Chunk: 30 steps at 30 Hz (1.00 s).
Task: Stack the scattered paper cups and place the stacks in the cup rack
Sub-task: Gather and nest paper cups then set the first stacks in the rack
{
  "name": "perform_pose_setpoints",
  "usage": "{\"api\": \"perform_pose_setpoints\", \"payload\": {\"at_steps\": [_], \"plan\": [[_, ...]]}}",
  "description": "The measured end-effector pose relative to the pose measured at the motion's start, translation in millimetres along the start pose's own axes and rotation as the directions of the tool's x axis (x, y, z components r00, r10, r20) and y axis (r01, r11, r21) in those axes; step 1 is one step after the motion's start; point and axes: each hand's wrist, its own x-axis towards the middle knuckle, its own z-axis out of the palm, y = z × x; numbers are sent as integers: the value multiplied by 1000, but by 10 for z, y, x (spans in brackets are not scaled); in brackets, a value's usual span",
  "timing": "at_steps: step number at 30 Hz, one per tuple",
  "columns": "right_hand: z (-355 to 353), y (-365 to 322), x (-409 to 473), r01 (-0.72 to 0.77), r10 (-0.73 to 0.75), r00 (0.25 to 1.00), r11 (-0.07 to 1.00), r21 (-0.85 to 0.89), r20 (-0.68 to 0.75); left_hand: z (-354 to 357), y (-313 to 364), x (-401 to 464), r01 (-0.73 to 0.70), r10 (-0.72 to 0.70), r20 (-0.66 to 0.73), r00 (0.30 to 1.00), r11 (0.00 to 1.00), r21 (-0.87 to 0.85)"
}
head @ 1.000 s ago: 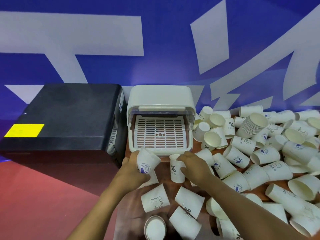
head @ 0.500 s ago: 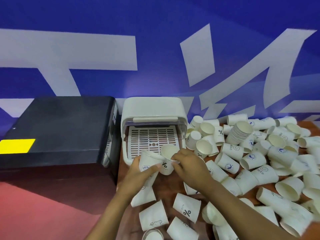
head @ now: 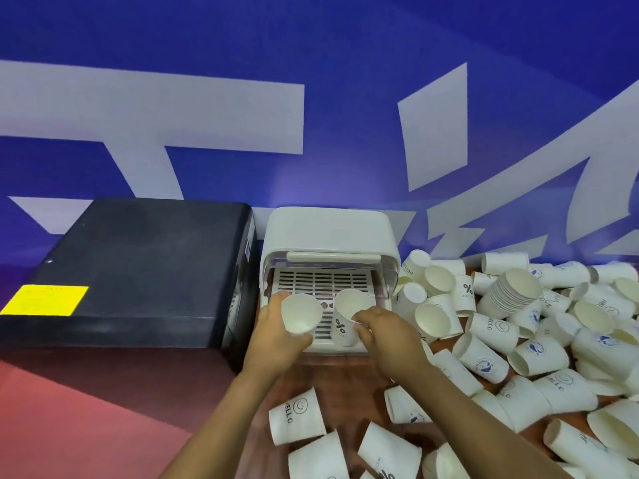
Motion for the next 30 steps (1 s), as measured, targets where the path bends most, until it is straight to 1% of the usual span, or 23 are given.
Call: {"api": "perform_pose_setpoints", "payload": {"at_steps": [3,8,12,16,18,20,22,24,26,30], "plan": [[93,-38,159,-11,11,1000,1000,15,11,40,-52,159,19,-20,18,1000,997,72],[329,-40,276,-36,32,998,996,79,51,157,-135,329,30,-28,-16,999,992,126],[445,-51,400,-33,22,996,993,115,91,220,-176,471,69,-54,-59,997,954,292],[512,-61,428,-9,-4,984,998,69,177,312,-255,486,129,-157,43,987,916,379],[540,-54,420,8,-15,979,999,38,205,329,-281,498,150,-194,67,979,898,415],[563,-67,419,28,-34,975,999,28,222,327,-289,513,151,-195,63,979,895,420],[570,-89,426,46,-50,974,999,23,219,316,-287,520,151,-180,29,983,892,425],[563,-94,439,66,-64,977,998,-3,202,300,-295,524,147,-157,-18,987,867,475],[554,-75,440,79,-74,977,997,-17,202,286,-303,524,155,-159,-35,987,850,503],[531,-29,376,52,-69,976,995,91,206,266,-295,500,150,-171,-15,985,817,556]]}}
